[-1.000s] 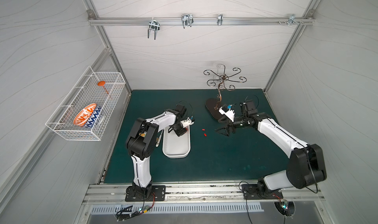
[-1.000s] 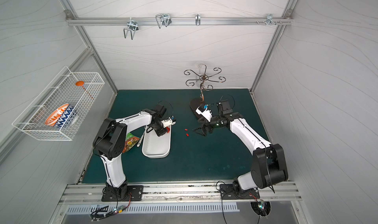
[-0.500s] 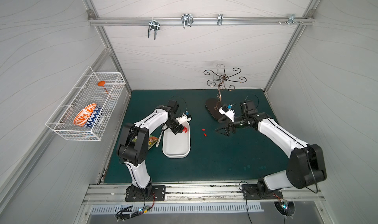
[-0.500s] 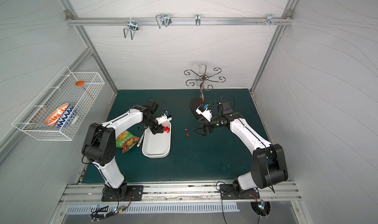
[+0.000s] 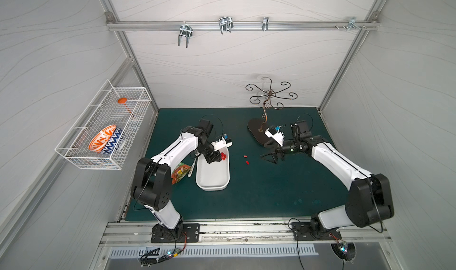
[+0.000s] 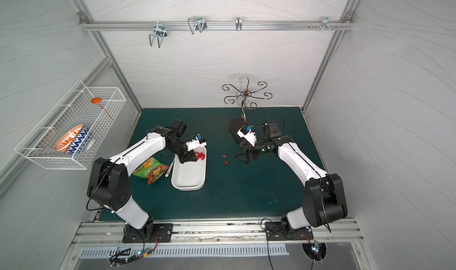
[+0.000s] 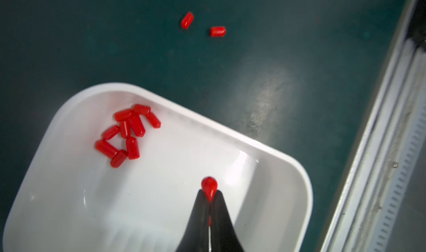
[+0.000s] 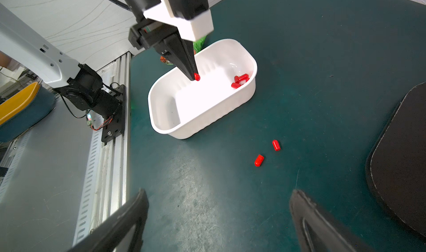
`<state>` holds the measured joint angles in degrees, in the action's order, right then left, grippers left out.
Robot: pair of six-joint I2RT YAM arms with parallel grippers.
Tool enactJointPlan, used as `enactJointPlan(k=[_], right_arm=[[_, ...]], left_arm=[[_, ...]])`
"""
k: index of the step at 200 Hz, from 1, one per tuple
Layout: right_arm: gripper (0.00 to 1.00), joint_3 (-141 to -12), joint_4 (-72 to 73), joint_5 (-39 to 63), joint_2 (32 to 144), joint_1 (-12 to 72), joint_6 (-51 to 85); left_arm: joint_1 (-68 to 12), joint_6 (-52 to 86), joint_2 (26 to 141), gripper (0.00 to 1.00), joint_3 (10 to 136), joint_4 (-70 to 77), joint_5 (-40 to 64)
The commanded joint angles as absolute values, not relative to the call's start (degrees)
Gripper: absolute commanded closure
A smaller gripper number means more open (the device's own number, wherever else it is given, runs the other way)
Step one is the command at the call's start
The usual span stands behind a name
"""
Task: Take the screw protection sleeves out of the storage box
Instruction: Place the screw protection sleeve in the storage box.
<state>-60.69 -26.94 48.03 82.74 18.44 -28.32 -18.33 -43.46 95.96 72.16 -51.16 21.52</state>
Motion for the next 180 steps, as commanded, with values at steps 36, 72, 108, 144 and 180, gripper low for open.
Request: enactJointPlan(k=[36,72,108,144,180], right_arm=[[0.01,-60.38,-27.23,49.13,83.05,18.22,-28.27],[0.01,-60.29,-27.21,48.94,82.92,18.19,-28.56],[0.01,-60.47,-27.48,49.13,83.34,18.2,-28.65],[0.01,-60.29,-27.27,48.68,82.88,18.11,-28.65],[0.01,-60.38,-27.41,48.78,83.23,18.05,-28.63]], left_arm=[[-18.36,-45.24,104.44,0.9,71.45,-46.61,7.19],[-18.29,-45.33,106.57,0.81,70.82,-44.32,5.1],[-18.28,-45.54,106.62,0.73,71.43,-45.38,5.66],[-17.84,-44.09,105.09,0.64,71.65,-45.81,8.14],[-17.84,-43.61,106.82,0.62,70.98,-43.8,5.47]])
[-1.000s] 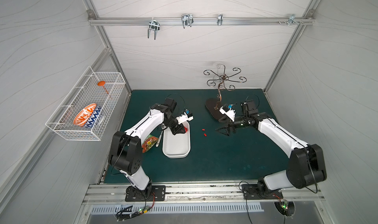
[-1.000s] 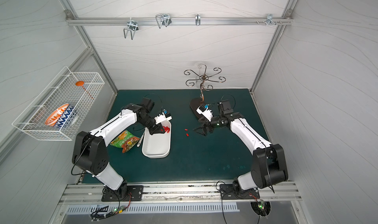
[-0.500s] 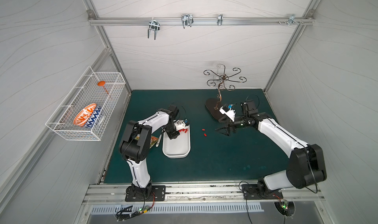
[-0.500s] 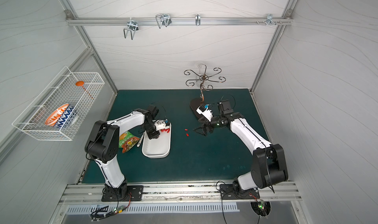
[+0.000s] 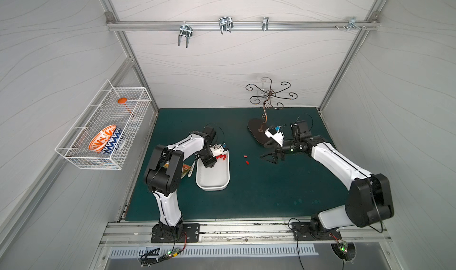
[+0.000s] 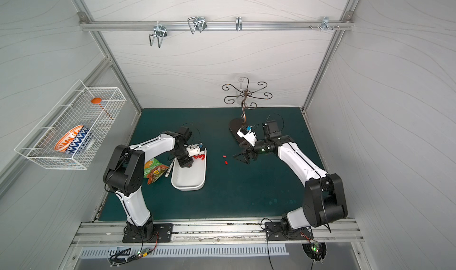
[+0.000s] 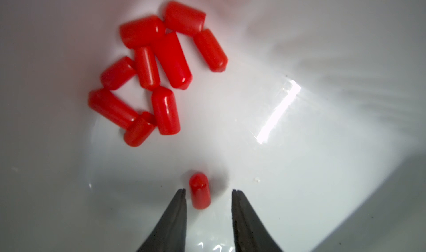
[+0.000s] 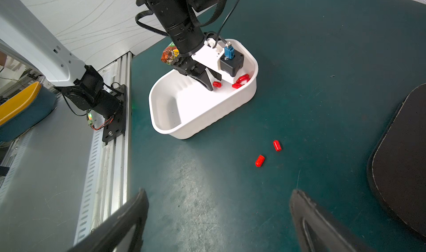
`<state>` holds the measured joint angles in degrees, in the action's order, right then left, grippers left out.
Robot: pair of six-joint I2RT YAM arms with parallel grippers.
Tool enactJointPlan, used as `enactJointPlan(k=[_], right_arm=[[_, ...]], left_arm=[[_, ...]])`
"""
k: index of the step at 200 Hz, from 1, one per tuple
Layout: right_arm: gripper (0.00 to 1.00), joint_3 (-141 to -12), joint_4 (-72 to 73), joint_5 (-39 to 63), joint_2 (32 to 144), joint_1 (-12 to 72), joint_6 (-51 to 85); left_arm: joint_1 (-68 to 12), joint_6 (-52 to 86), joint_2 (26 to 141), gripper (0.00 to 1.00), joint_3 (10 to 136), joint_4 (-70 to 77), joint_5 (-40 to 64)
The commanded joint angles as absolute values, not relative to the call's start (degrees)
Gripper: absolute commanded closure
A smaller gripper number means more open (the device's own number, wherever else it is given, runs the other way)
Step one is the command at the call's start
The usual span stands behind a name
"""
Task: Take the screw protection sleeves out of the storage box
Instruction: Place the screw protection sleeve in the storage box, then pick up the screw protection sleeve from the storage box.
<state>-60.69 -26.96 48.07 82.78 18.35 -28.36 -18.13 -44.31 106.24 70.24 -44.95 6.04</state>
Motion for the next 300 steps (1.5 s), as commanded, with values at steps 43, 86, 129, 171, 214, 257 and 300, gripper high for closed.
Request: enactJointPlan(k=[43,86,129,171,214,257,300], right_arm=[[0.01,-60.38,-27.33,48.75,83.23,18.11,-28.61],[0.01,-60.38,-27.36,48.59,83.12,17.89,-28.6],[0.01,-60.47,-27.47,48.58,82.71,17.09,-28.57],[0.01,-60.64,-27.53,48.36,81.75,14.77,-28.43],[0.01,-60.97,-27.84,48.18,81.38,13.54,-28.43],[0.01,-61.35,-28.19,47.66,80.93,12.98,-28.51],[0.01,-64.52,-31.56,41.26,81.32,12.64,-26.6]], left_arm=[[-17.93,-42.3,109.0,0.66,70.25,-41.61,4.97],[-17.93,-41.84,109.58,0.76,69.35,-40.12,4.03],[-17.93,-39.99,105.76,0.93,66.76,-37.9,4.39],[-17.84,-37.25,97.95,1.0,65.18,-37.17,7.76],[-17.84,-37.44,91.26,1.0,66.53,-41.52,12.61],[-18.68,-35.57,88.42,1.0,73.23,-46.4,21.11],[-24.3,-35.16,91.1,1.0,79.39,-47.58,23.33]])
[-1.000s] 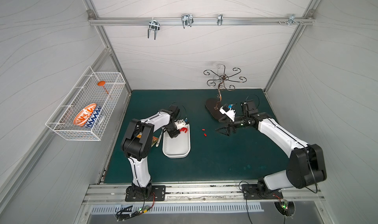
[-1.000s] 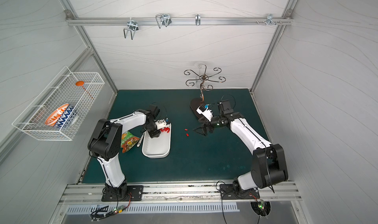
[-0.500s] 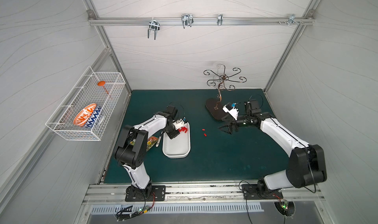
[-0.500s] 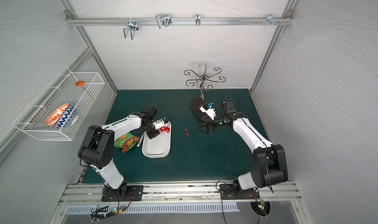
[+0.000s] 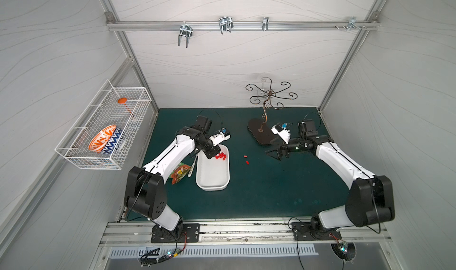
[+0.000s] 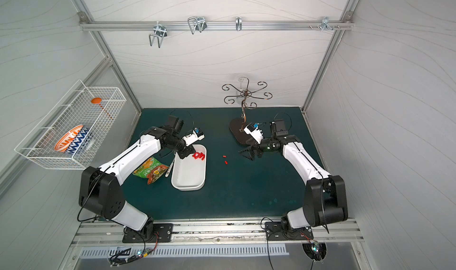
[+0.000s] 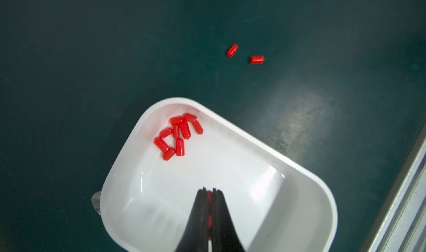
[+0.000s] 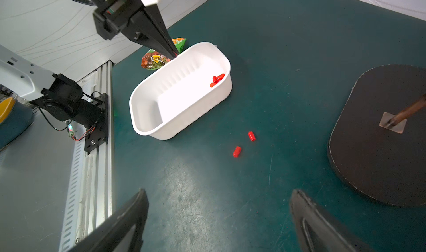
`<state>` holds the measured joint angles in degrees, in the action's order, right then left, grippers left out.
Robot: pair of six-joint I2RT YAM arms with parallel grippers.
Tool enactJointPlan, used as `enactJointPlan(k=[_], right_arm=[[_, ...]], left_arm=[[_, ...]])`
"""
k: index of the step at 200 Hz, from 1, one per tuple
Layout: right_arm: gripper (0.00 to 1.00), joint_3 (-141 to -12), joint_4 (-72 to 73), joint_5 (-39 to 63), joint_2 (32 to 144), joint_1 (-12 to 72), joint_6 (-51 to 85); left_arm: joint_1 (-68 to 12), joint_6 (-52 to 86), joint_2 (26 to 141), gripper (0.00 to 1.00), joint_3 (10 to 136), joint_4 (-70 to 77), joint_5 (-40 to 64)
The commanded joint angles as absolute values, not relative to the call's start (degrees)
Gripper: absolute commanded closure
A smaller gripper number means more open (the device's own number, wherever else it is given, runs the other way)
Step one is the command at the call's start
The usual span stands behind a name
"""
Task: Take the screw protection sleeves out of the storage box
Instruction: Pick up the screw protection sleeve from the storage box, then place the screw protection sleeve at the center of the board.
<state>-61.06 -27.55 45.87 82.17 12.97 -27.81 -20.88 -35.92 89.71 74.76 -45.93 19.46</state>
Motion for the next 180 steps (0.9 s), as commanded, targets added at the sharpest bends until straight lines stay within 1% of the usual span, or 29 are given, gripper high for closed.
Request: enactJointPlan(k=[1,17,34,70,93,118,144,166,180], right_arm=[[0.01,-64.74,-31.91,41.02,81.44,12.6,-26.7],[0.01,-67.24,-37.25,37.77,82.73,12.65,-29.4],[0.01,-66.58,-37.88,35.0,82.3,12.35,-29.81],[0.01,-60.55,-33.93,40.53,77.33,11.16,-28.84],[0.01,-60.38,-36.28,44.47,74.53,10.24,-31.65],[0.01,-60.7,-40.81,43.87,73.97,10.18,-33.5],[0.01,-59.6,-41.37,41.04,74.13,9.06,-28.21],[0.01,-57.74,-38.79,44.2,74.73,5.02,-22.87],[0.01,-57.71,-39.35,44.5,75.8,3.64,-22.16]], left_arm=[[-24.46,-35.16,91.21,1.0,79.6,-47.61,23.36],[-26.84,-35.16,93.19,1.0,82.01,-47.97,23.62],[-28.9,-34.74,96.04,1.0,84.74,-47.79,23.93],[-31.11,-33.45,101.29,1.0,88.59,-46.21,24.16],[-31.73,-33.48,103.91,1.0,89.54,-45.12,24.72],[-32.75,-33.49,106.57,1.0,90.35,-44.21,25.06],[-33.96,-33.67,109.0,1.0,90.57,-41.75,24.37],[-34.66,-33.2,111.77,1.0,92.11,-40.71,22.79],[-34.89,-32.57,113.65,1.0,93.25,-40.34,21.93]])
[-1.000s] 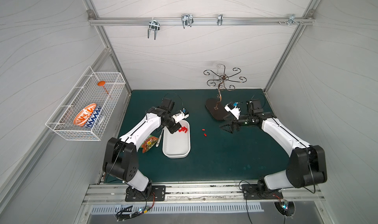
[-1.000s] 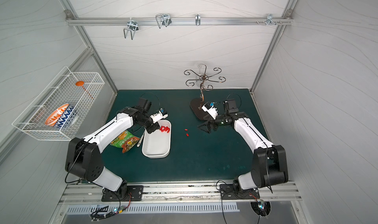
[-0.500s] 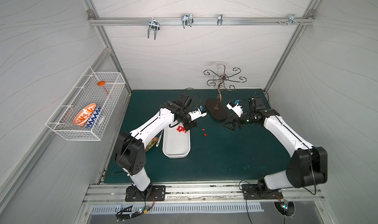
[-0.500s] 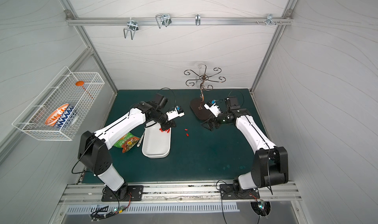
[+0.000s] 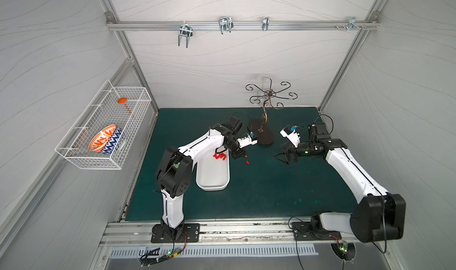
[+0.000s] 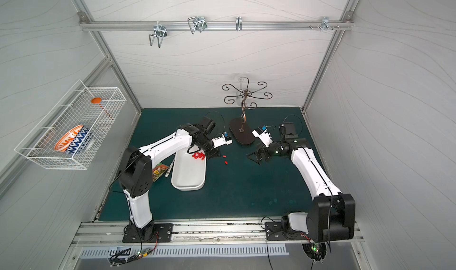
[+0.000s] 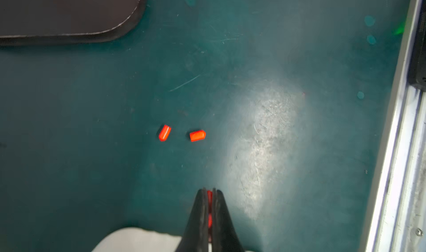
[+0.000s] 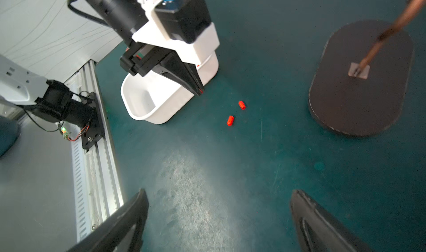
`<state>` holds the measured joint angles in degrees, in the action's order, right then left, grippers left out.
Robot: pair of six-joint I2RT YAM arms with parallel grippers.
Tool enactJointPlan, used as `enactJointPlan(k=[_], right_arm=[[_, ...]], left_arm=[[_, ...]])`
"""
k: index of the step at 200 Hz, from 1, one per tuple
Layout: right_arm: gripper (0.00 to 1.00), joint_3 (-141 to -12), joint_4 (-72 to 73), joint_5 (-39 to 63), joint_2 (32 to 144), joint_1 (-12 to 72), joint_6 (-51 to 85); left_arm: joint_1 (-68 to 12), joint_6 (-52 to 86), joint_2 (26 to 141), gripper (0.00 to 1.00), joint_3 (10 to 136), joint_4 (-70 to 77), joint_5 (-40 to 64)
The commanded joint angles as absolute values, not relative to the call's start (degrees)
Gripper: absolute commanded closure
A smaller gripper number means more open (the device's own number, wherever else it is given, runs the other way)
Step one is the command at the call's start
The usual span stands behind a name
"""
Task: Take the screw protection sleeves out of the storage box
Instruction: Place the screw protection sleeve at the center of the board.
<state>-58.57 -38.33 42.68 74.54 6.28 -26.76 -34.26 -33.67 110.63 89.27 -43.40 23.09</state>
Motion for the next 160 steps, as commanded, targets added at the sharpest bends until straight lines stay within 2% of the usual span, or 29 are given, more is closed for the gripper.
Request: enactJointPlan(k=[1,56,104,122,160], right_arm=[[0.01,-57.77,-39.45,44.53,75.91,3.58,-22.15],[0.01,-57.68,-39.42,44.21,76.96,1.31,-21.68],[0.01,-57.83,-39.45,44.3,78.1,1.23,-21.88],[0.01,-57.92,-39.59,44.56,78.7,1.23,-21.88],[0.01,-58.09,-39.81,44.21,78.81,1.22,-22.24]], left_arm=[[-34.93,-32.54,113.78,1.0,93.29,-40.43,21.78],[-35.59,-33.25,122.31,1.0,99.45,-44.39,10.35],[-35.59,-33.07,125.29,0.97,99.65,-46.14,8.53],[-35.57,-32.88,125.9,0.92,99.76,-46.2,8.77],[-35.55,-32.43,125.36,0.75,100.46,-46.5,9.21]])
